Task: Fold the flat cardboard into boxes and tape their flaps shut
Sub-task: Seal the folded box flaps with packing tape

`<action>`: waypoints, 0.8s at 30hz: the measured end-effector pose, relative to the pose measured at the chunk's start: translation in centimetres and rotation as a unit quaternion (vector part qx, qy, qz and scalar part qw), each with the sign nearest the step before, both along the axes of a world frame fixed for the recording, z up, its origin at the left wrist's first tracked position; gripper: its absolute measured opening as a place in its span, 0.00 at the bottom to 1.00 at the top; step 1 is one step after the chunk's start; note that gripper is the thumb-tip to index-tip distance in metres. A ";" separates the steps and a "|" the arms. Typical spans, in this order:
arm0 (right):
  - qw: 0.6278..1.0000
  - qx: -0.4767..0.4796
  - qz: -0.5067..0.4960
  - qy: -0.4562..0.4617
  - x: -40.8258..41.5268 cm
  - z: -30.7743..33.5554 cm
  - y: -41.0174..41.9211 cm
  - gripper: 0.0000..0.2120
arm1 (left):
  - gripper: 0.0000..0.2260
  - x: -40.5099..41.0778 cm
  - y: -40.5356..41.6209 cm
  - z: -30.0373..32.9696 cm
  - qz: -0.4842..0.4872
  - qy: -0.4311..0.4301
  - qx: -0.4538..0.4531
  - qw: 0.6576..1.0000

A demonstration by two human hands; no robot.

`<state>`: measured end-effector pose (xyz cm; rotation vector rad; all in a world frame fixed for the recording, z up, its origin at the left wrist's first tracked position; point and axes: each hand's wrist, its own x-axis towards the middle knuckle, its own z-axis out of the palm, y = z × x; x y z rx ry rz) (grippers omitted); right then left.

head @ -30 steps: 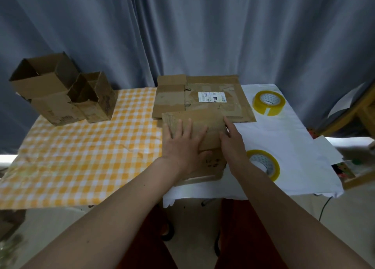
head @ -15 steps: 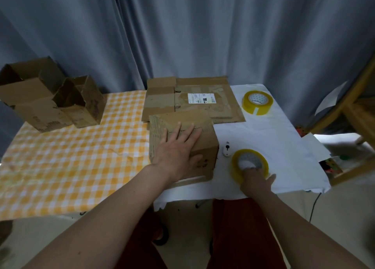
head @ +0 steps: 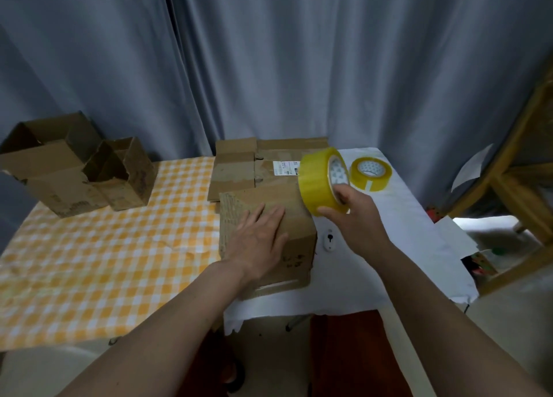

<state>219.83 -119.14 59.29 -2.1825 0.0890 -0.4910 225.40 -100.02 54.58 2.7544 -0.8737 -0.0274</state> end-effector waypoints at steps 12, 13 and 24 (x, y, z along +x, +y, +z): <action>0.988 -0.129 0.082 0.030 1.3 -1.5 4.5 0.17 | 0.30 -1.3 2.1 2.6 0.094 0.011 -0.434 0.896; 0.987 -0.135 0.084 0.030 1.4 -1.5 4.6 0.17 | 0.27 -1.3 2.2 2.8 0.086 0.002 -0.443 0.892; 0.979 -0.169 0.109 0.043 1.4 -1.3 4.9 0.18 | 0.17 -0.5 2.8 2.7 0.138 0.108 -0.508 0.843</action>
